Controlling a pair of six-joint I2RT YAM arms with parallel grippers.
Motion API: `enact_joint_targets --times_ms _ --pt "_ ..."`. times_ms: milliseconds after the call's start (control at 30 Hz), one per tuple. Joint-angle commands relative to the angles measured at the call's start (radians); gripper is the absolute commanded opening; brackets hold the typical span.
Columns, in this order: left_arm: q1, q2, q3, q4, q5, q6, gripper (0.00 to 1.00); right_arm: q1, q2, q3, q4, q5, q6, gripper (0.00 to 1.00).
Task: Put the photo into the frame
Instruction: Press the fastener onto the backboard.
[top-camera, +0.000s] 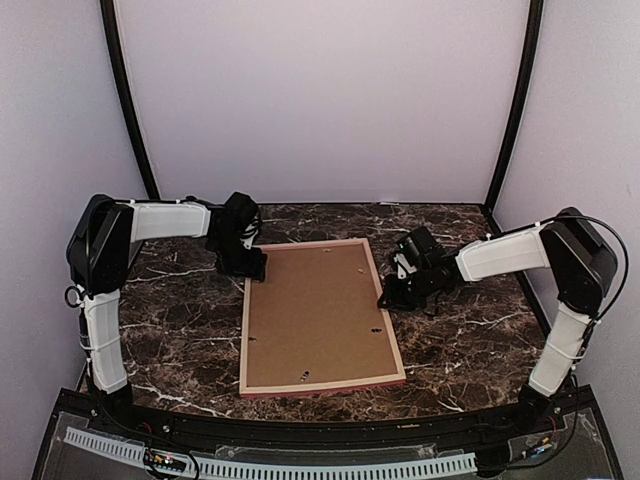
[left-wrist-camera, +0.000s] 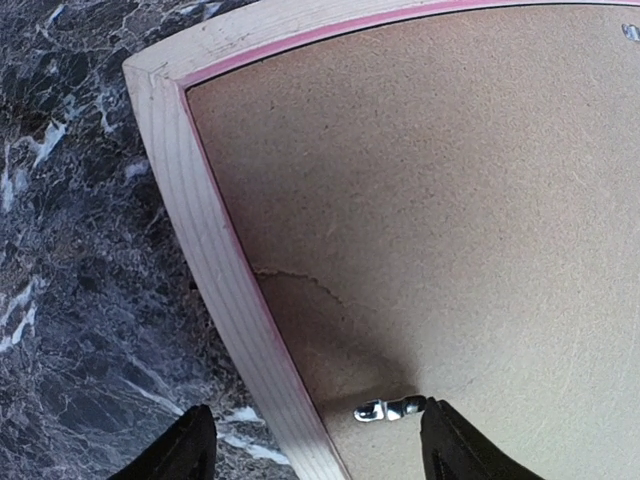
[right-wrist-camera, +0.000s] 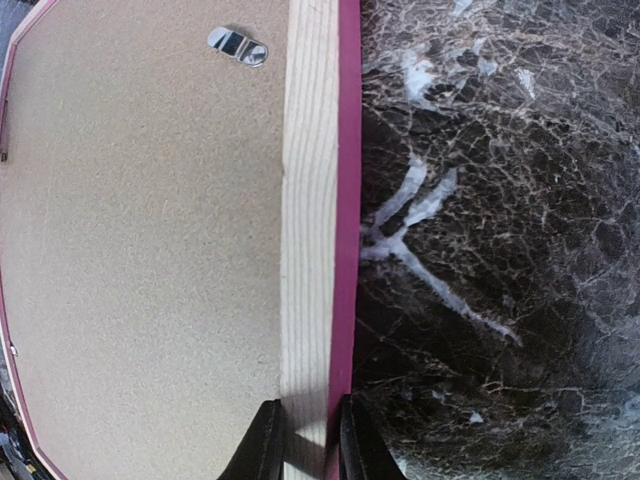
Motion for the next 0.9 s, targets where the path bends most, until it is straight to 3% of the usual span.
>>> enact_joint_targets --times_ms 0,600,867 --pt "0.002 -0.005 -0.014 -0.031 -0.017 0.018 0.72 0.003 0.05 -0.008 -0.009 -0.017 -0.005 0.19" --pt "0.002 0.032 -0.012 -0.018 0.007 0.019 0.69 0.002 0.06 0.002 -0.01 -0.022 -0.01 0.19" --pt "0.002 0.037 -0.007 0.0 0.002 0.004 0.6 0.001 0.064 0.01 -0.015 -0.024 -0.016 0.19"
